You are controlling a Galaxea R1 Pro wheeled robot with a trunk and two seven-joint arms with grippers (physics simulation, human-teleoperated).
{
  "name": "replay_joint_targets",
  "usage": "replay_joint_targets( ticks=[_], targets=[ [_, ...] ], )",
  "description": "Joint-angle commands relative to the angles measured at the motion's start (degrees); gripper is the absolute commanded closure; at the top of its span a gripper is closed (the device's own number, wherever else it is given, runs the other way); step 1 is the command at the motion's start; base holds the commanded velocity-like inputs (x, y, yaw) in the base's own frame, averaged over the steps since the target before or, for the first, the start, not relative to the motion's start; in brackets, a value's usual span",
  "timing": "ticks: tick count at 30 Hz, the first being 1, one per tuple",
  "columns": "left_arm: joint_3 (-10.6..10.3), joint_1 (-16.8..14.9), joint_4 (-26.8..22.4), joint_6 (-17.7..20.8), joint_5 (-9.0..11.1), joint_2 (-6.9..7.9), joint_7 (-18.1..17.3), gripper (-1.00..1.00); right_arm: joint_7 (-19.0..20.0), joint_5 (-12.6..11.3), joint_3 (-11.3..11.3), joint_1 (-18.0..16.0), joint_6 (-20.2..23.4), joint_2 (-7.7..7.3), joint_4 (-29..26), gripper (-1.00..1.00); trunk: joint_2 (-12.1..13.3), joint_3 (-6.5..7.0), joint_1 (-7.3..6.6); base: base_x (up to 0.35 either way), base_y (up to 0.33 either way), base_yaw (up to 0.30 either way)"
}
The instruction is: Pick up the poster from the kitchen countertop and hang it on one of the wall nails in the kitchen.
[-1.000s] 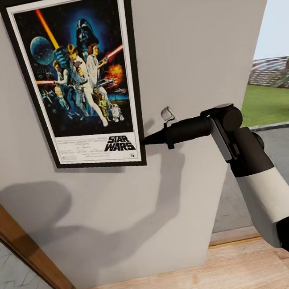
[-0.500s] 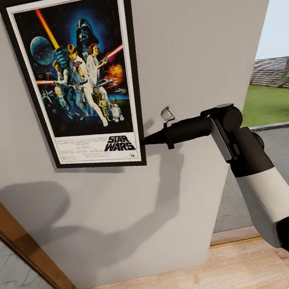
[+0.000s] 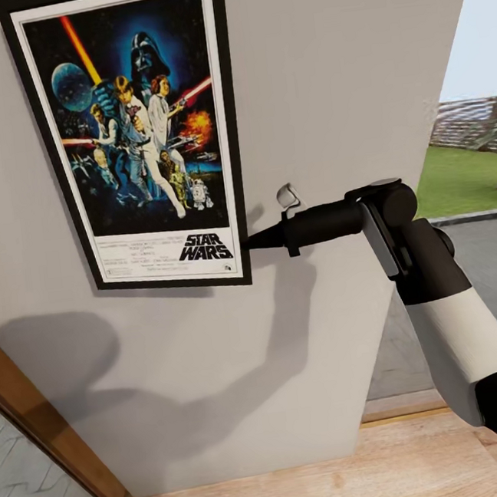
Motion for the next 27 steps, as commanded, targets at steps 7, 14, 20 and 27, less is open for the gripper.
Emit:
replay_joint_targets(
  ticks=[7, 14, 20, 27],
  targets=[
    [0.2, 0.0, -0.1, -0.1, 0.0, -0.04, -0.4, -1.0, -0.2, -0.4, 0.1, 0.0, 0.5, -0.08, 0.0, 1.0, -0.1, -0.11, 0.04, 0.0, 0.0, 0.0],
    [0.2, 0.0, -0.1, -0.1, 0.0, -0.02, -0.4, -1.0, -0.2, -0.4, 0.0, 0.0, 0.5, -0.12, 0.0, 1.0, -0.1, -0.11, 0.04, 0.009, 0.0, 0.0],
    [0.3, 0.0, -0.1, -0.1, 0.0, 0.01, -0.4, -1.0, -0.2, -0.4, 0.0, 0.0, 0.5, -0.12, 0.0, 1.0, -0.1, -0.11, 0.04, 0.06, 0.0, 0.0],
    [0.3, 0.0, -0.1, -0.1, 0.0, 0.02, -0.4, -1.0, -0.2, -0.3, 0.0, 0.1, 0.5, -0.12, 0.0, 1.0, -0.1, -0.11, 0.04, 0.006, 0.0, 0.0]
  ],
)
